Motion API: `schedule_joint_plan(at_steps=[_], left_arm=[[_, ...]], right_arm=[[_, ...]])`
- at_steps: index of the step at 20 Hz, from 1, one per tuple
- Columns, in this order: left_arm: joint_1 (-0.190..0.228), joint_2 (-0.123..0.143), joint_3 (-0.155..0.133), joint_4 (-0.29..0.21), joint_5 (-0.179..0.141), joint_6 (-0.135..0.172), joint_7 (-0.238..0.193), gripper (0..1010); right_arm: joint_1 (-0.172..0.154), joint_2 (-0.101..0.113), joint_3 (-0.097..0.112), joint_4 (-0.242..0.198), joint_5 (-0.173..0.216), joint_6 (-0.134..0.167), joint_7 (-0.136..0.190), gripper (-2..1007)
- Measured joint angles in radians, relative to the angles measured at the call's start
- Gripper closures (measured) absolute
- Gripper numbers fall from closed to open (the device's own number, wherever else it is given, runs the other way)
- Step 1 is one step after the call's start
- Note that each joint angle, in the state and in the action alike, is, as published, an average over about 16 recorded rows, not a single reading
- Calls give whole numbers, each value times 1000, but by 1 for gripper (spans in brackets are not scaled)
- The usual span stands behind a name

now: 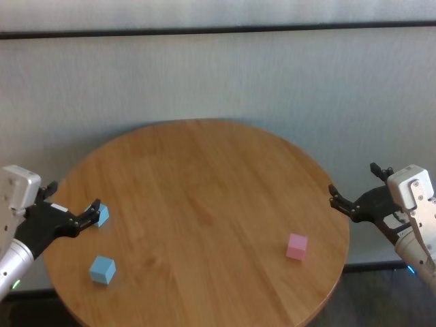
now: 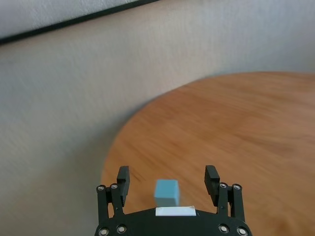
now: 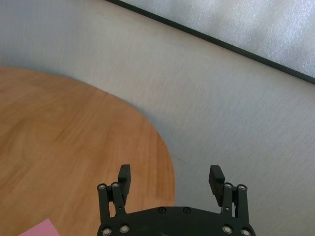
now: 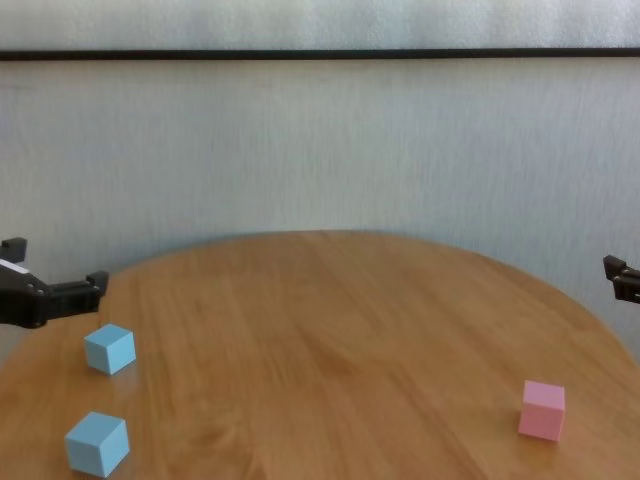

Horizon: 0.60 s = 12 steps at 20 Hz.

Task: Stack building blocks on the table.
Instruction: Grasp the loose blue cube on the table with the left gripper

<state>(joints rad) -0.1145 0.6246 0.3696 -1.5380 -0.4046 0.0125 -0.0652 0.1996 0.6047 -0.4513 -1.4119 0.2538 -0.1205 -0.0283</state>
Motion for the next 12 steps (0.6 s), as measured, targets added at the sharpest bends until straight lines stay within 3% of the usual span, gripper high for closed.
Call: schedule_joint_plan(at_steps=[7, 12], left_arm=[[74, 22, -69, -99, -148, 138, -82, 10], [116, 39, -101, -153, -226, 224, -135, 10]], right_arm=[[0, 0, 0, 0, 0, 0, 0, 4], [0, 0, 0, 0, 0, 0, 0, 4]])
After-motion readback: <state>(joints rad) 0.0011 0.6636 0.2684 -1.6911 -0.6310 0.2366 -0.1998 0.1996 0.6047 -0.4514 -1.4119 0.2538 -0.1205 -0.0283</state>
